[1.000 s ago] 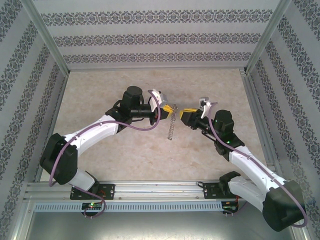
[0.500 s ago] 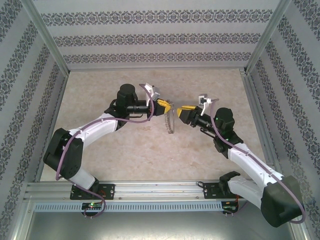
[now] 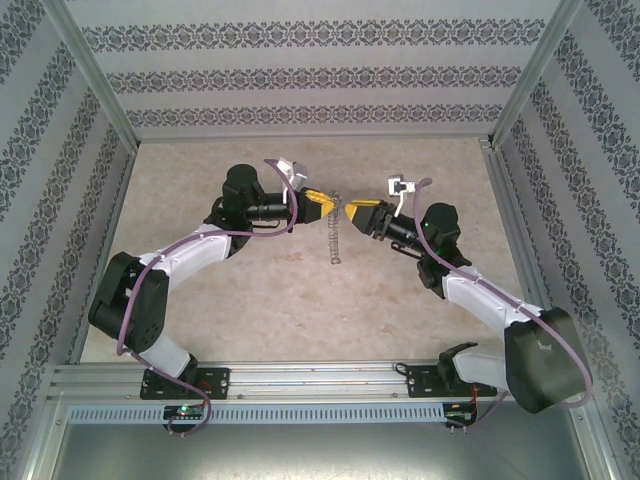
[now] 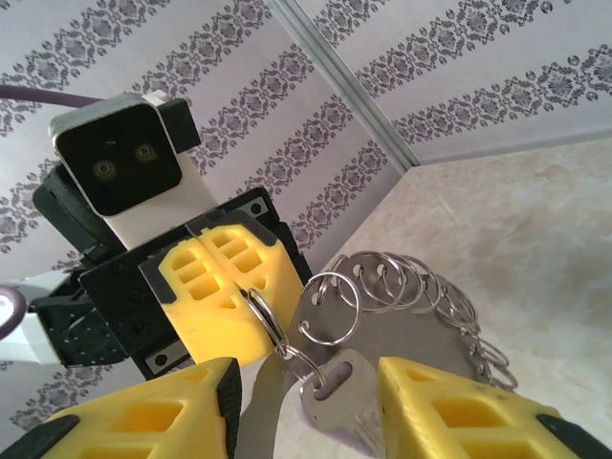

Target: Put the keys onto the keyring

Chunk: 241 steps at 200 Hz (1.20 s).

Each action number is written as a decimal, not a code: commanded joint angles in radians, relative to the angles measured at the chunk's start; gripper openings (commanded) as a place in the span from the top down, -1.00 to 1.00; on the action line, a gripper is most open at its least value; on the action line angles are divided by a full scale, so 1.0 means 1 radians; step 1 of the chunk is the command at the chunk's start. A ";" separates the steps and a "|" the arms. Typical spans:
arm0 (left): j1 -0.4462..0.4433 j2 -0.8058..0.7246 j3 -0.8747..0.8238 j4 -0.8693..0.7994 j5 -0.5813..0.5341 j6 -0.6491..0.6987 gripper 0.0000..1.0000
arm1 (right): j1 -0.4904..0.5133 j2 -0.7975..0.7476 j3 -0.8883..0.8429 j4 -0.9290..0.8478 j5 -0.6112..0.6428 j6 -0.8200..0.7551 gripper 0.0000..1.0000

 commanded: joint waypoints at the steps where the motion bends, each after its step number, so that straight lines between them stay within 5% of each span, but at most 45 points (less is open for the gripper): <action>1: 0.014 -0.003 -0.008 0.085 0.035 -0.028 1.00 | 0.019 0.013 0.037 0.114 -0.031 0.027 0.14; 68: 0.019 0.003 0.000 0.080 0.041 -0.031 1.00 | 0.052 0.064 0.077 0.118 -0.018 0.026 0.18; 241: 0.024 0.007 0.002 0.068 0.030 -0.033 1.00 | 0.076 0.125 0.074 0.167 -0.038 0.047 0.72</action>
